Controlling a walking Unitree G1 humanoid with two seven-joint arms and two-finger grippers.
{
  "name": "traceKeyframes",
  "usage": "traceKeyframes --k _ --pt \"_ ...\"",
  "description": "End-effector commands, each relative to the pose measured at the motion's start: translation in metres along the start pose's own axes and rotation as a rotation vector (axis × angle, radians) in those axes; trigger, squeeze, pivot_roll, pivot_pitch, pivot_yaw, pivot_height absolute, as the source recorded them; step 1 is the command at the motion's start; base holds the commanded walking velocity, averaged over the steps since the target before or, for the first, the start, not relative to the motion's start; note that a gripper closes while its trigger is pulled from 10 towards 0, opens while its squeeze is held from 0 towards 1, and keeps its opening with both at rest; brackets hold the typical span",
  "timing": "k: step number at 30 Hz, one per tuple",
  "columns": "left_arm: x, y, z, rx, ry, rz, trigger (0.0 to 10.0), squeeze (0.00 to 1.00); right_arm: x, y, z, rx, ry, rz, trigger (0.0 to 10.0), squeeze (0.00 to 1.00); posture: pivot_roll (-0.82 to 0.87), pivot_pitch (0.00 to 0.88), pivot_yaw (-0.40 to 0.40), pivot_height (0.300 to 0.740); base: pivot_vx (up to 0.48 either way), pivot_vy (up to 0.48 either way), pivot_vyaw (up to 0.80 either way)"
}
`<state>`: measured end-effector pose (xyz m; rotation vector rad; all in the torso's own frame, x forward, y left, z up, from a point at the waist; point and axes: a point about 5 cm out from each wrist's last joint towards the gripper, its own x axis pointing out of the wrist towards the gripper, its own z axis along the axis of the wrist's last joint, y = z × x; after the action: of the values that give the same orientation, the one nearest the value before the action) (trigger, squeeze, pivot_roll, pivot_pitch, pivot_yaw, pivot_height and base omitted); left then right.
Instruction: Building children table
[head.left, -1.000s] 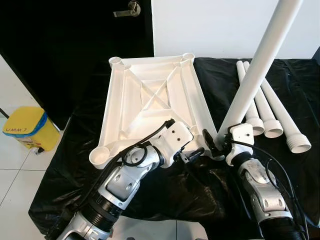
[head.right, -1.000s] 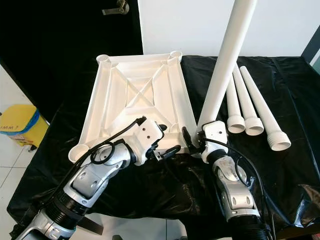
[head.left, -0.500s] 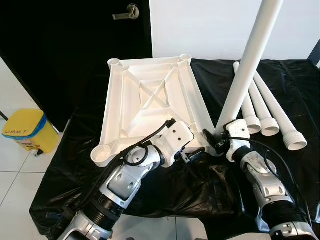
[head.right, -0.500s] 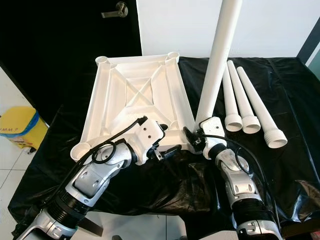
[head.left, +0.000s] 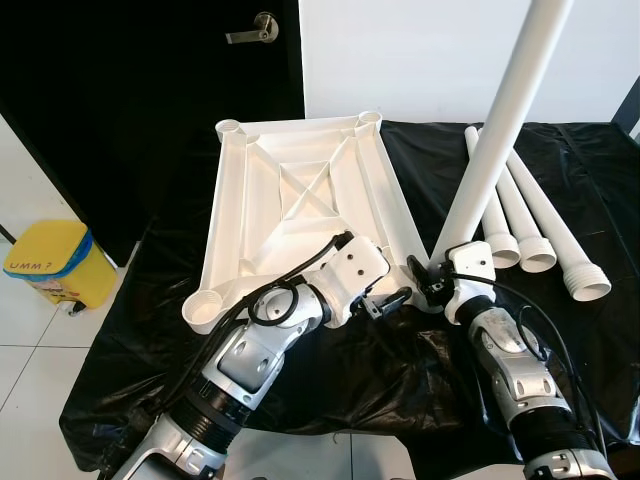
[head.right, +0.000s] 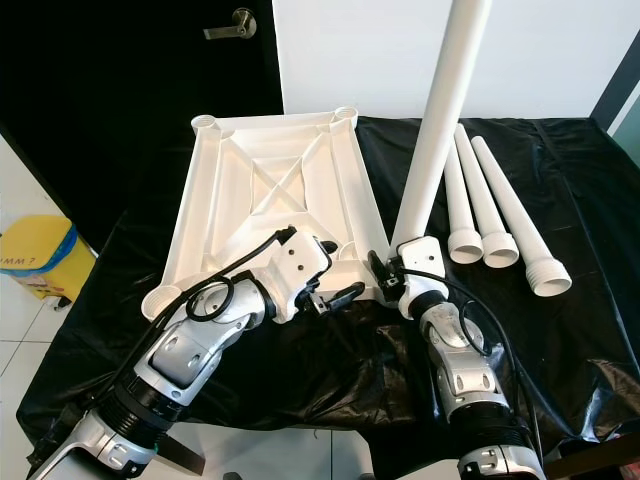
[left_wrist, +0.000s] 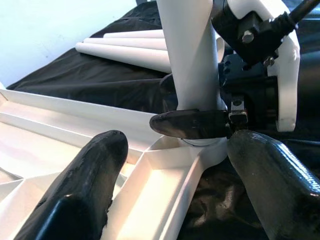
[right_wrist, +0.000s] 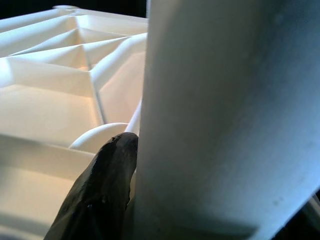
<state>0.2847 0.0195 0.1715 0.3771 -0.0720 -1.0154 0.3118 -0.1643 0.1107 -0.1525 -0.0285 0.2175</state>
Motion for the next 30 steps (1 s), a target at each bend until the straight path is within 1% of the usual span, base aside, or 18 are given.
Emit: traceKeyframes --k 1,2,3,5,7,8,9,11,12,14,16,19,21,26,27,30 --pt "0.002 0.002 0.002 0.027 -0.004 -0.022 10.0 0.0 -0.008 0.003 -0.022 0.028 0.125 -0.073 10.0 0.0 -0.25 0.01 0.017 0.74 0.0 0.0 0.0" --pt "0.002 0.002 0.002 0.027 -0.004 -0.022 10.0 0.0 -0.008 0.003 -0.022 0.028 0.125 -0.073 10.0 0.0 -0.25 0.01 0.017 0.74 0.0 0.0 0.0" --pt "0.002 0.002 0.002 0.031 -0.007 -0.026 10.0 0.0 -0.008 0.004 -0.022 0.031 0.129 -0.117 10.0 0.0 -0.26 0.011 0.02 0.74 0.0 0.0 0.0" --pt "0.002 0.002 0.002 0.031 -0.007 -0.026 10.0 0.0 -0.008 0.004 -0.022 0.031 0.129 -0.117 10.0 0.0 -0.26 0.011 0.02 0.74 0.0 0.0 0.0" --pt "0.003 0.001 0.001 0.033 -0.011 -0.036 10.0 0.0 -0.01 0.007 -0.022 0.058 0.138 -0.27 10.0 0.0 -0.26 0.02 0.026 0.74 0.0 0.0 0.0" --pt "0.003 0.001 0.001 0.033 -0.011 -0.039 10.0 0.0 -0.011 0.008 -0.022 0.066 0.142 -0.323 10.0 0.0 -0.26 0.02 0.026 0.74 0.0 0.0 0.0" --pt "0.003 0.001 0.001 0.033 -0.011 -0.039 10.0 0.0 -0.011 0.008 -0.022 0.066 0.142 -0.323 10.0 0.0 -0.26 0.02 0.026 0.74 0.0 0.0 0.0" --pt "0.003 0.001 0.0 0.043 -0.005 -0.046 10.0 0.0 -0.012 0.012 -0.022 0.075 0.149 -0.374 10.0 0.0 -0.26 0.022 0.029 0.74 0.0 0.0 0.0" --pt "0.003 0.001 0.0 0.043 -0.005 -0.046 10.0 0.0 -0.012 0.012 -0.022 0.075 0.149 -0.374 10.0 0.0 -0.26 0.022 0.029 0.74 0.0 0.0 0.0" --pt "0.002 -0.002 -0.003 0.051 0.0 -0.064 10.0 0.0 -0.01 0.023 -0.018 0.082 0.13 -0.346 10.0 0.0 -0.27 0.033 0.035 0.74 0.0 0.0 0.0" --pt "0.002 -0.006 -0.004 0.053 0.005 -0.09 10.0 0.0 -0.01 0.029 -0.013 0.113 0.099 -0.314 10.0 0.0 -0.26 0.031 0.036 0.74 0.0 0.0 0.0" --pt "0.0 -0.009 -0.005 0.044 0.006 -0.119 10.0 0.0 -0.01 0.03 -0.01 0.111 0.08 -0.299 10.0 0.0 -0.26 0.036 0.037 0.74 0.0 0.0 0.0" --pt "0.0 -0.009 -0.005 0.044 0.006 -0.119 10.0 0.0 -0.01 0.03 -0.01 0.111 0.08 -0.299 10.0 0.0 -0.26 0.036 0.037 0.74 0.0 0.0 0.0" --pt "-0.004 -0.014 -0.01 0.017 0.027 -0.163 10.0 0.0 -0.012 0.031 -0.007 0.094 0.053 -0.288 10.0 0.0 -0.25 0.045 0.041 0.74 0.0 0.0 0.0" --pt "-0.005 -0.015 -0.009 0.013 0.028 -0.172 10.0 0.0 -0.012 0.029 -0.004 0.087 0.04 -0.29 10.0 1.0 -0.25 0.05 0.039 0.74 0.0 0.0 0.0" --pt "-0.007 -0.016 -0.009 -0.001 0.024 -0.188 10.0 0.0 -0.013 0.025 0.0 0.076 0.018 -0.28 10.0 1.0 -0.26 0.053 0.046 0.74 0.0 0.0 0.0"
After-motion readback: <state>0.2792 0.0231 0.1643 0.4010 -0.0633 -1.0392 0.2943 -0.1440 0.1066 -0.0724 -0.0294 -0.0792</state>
